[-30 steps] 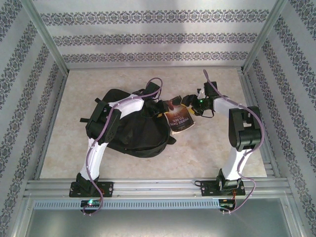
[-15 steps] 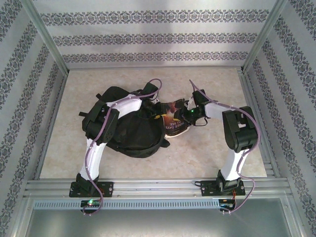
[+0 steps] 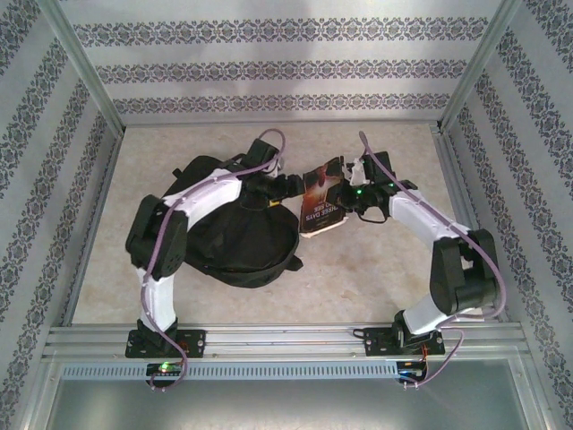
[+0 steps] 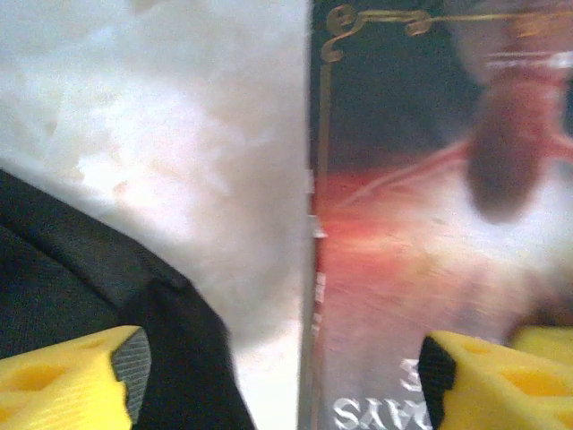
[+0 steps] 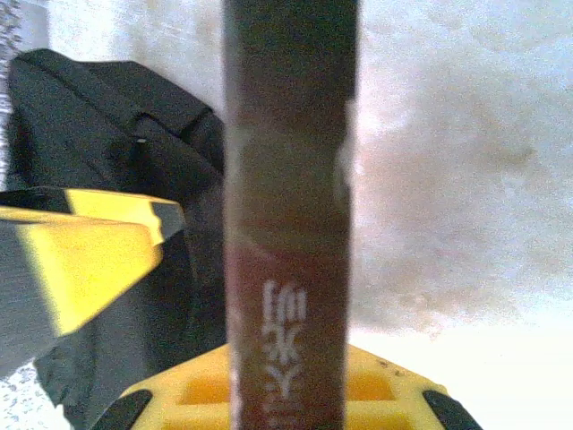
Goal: Pack the student bag
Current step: Pick up the book from the center of the table, then pass the book.
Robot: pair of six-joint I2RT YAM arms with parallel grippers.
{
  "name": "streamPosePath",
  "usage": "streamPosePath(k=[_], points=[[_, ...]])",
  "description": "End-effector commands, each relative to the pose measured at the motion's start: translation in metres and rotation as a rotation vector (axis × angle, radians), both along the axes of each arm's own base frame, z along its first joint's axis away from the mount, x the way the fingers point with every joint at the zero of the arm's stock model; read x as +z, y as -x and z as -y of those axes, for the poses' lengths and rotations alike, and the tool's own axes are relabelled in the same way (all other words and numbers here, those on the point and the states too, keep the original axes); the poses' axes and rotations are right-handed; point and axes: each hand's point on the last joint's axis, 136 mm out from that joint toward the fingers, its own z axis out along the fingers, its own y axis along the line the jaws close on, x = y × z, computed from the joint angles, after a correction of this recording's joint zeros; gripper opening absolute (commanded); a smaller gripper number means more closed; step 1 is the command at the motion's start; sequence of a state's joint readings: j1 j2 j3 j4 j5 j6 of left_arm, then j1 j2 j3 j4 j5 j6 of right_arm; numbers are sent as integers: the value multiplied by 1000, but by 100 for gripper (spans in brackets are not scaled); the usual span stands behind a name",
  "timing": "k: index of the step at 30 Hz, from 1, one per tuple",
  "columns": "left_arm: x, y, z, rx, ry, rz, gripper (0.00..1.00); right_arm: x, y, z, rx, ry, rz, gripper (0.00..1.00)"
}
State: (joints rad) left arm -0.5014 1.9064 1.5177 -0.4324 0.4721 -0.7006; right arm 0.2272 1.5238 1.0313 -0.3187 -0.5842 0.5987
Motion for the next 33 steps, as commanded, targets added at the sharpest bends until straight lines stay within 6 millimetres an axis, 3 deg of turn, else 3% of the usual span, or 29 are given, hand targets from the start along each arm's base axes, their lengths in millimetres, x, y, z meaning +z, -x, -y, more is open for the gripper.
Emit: streamPosePath(k=[1,5,8,12,17,23,28,33], points=[[59,7,-11,-47,23,154,84,58,-1,-13,45,-88,156,5],[111,34,-15,-137,142,308,89,112,15,-29,104,-227,280,3],[134,48,-26,-143,247,368,93,142,32,-40,151,-312,349,1],[151,57,-38,-134,371,397,100,171,55,-55,214,-408,413,1],[184,77,-25,-242,602,435,98,195,90,-78,341,-495,441,1],[216,88,-29,-299,825,490,83,210,117,-84,424,-537,457,1],[232,96,-31,-329,948,494,58,206,113,-76,376,-516,451,1],[234,102,-32,-346,962,501,37,199,105,-72,347,-508,437,0]])
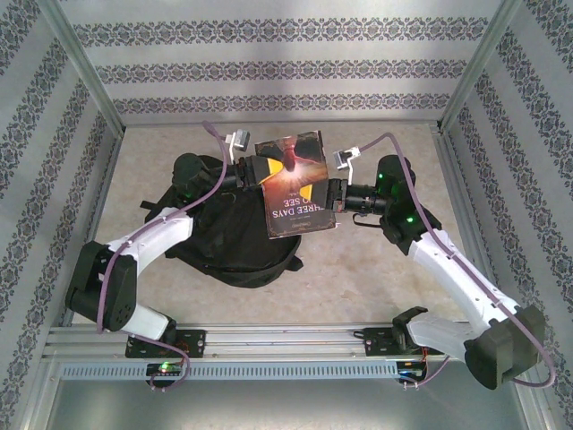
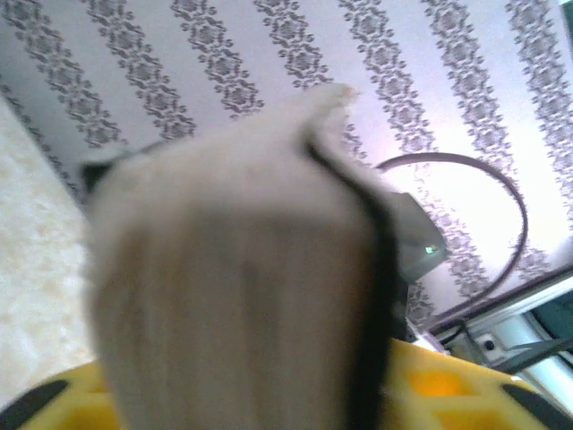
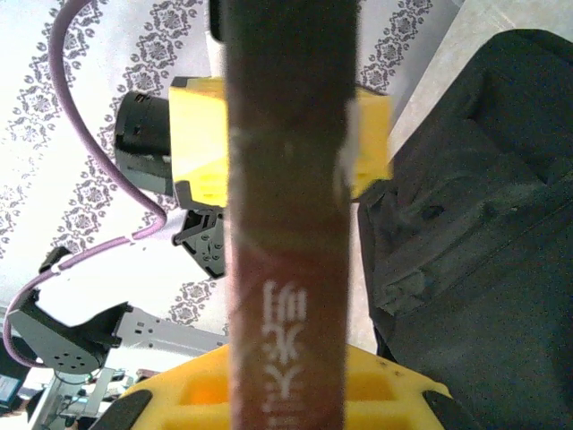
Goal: Pack the student bag
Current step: Pass the book.
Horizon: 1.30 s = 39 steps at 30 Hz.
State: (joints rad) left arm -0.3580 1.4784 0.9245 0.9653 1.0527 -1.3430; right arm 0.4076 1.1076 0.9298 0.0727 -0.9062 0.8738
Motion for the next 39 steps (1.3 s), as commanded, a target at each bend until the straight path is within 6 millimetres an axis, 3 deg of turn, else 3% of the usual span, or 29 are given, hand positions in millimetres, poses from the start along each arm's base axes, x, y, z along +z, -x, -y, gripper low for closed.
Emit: streamPosePath(k=[1,5,7,9,12,15,17,20,26,32,39], points=[[25,18,-6,-46,64,109,31,12,-3,4,-14,-30,53,0],[30,22,-7,-64,90,121,5,5,-15,12,-74,-22,37,1],[30,21,-7,-67,104,120,0,5,-17,13,-80,-24,37,5],[30,19,-8,-59,121,111,0,5,-17,13,-76,-21,38,20],[33,10,-17,23,157,91,0,2,-21,22,-155,-3,41,56],[34,-3,-29,149,191,57,0,3,-21,37,-294,-63,101,71],[26,-13,-39,253,222,9,0,4,-18,52,-409,-135,137,86],[18,-19,-56,374,282,-29,0,-4,-11,63,-517,-210,156,97],[13,-15,-46,400,278,-43,0,-4,-2,52,-577,-340,145,97],[9,-16,-38,386,311,-74,0,1,-12,33,-575,-374,131,94],[1,-12,-36,411,269,-72,0,14,-23,7,-516,-459,106,69]])
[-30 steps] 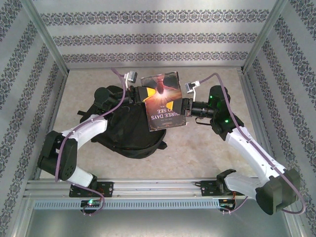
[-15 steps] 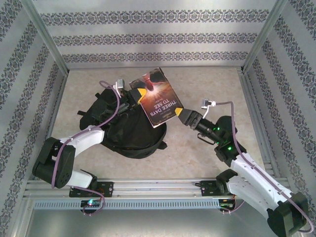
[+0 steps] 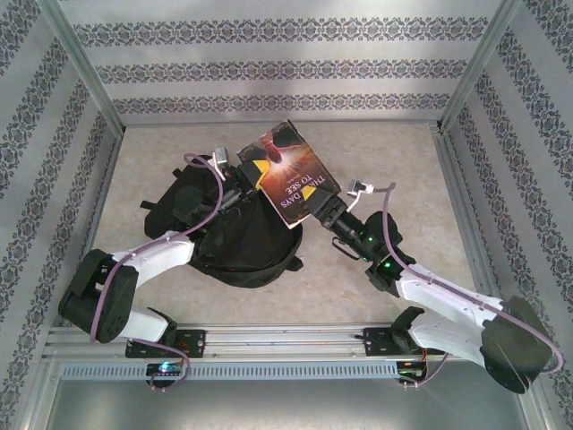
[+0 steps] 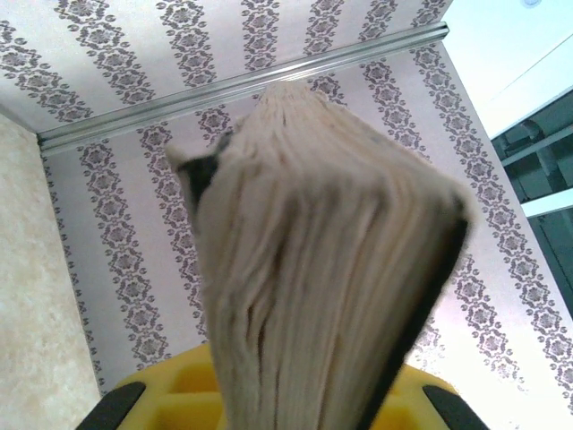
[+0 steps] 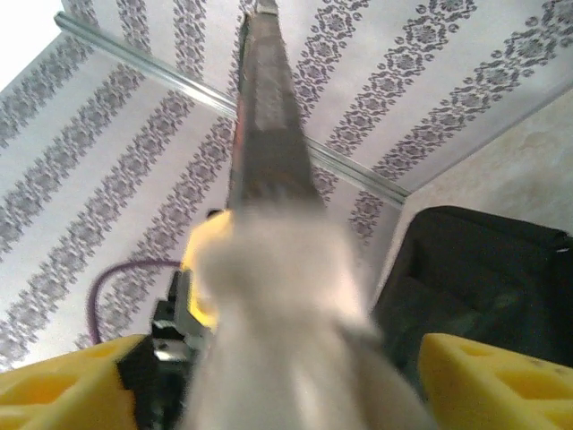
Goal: Pack the student bag
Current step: Pass the book, then open the student bag at the center of the table.
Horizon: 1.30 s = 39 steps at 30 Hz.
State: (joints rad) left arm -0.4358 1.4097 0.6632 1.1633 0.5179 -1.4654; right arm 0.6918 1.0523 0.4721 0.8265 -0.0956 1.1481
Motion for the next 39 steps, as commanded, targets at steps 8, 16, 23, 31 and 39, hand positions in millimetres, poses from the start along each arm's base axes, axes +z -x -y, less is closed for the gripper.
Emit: streamPosePath(k=[8,16,23,31,39], points=[[15,11,-1,29,-23,85,0,45,-9,-24,53,-167,77,28],[-36,19,-2,46,-494,-10,42,-11,-14,27,-154,197,-68,0],[-99,52,-1,-78,-1108,-64,53,-46,-3,88,-296,483,-169,0],[-155,100,24,-452,-1383,-31,56,-63,7,132,-353,492,-250,0],[-186,128,33,-648,-1443,-33,59,-75,10,142,-353,484,-297,0]])
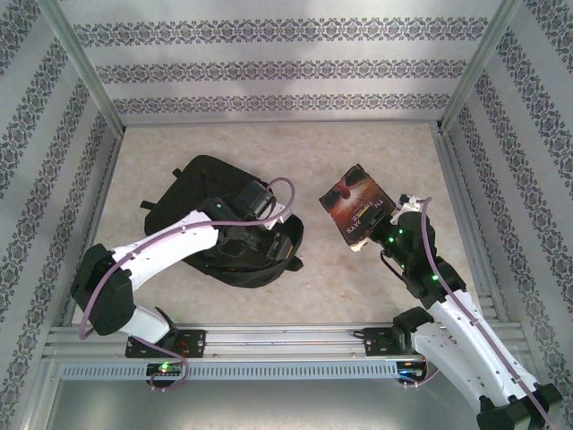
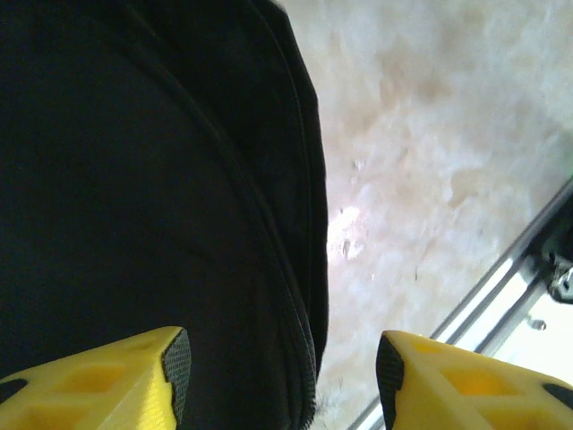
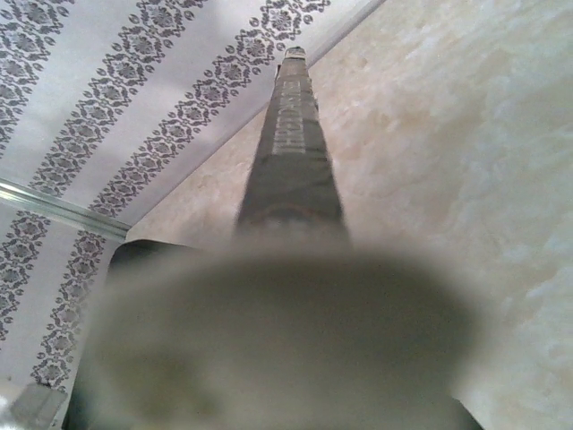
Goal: Pack the student bag
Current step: Open the student bag at the center of the table.
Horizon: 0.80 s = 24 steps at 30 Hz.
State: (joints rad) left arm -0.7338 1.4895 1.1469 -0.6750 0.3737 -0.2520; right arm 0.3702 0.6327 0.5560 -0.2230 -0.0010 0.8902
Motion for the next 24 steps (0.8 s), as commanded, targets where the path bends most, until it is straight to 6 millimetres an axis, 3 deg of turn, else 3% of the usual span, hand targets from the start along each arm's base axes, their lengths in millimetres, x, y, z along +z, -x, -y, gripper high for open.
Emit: streamPosePath(k=[1,14,24], points=[[0,14,-2,-89,-36,-13,59,4,1,-4,29,-26,18,0],[-23,16,0,-96,-46,-42,56,-13,-1,-6,35,-68,-22,0],[-35,8,0,-76,-82,-39,36,-13,0,-7,41,-74,-20,0]])
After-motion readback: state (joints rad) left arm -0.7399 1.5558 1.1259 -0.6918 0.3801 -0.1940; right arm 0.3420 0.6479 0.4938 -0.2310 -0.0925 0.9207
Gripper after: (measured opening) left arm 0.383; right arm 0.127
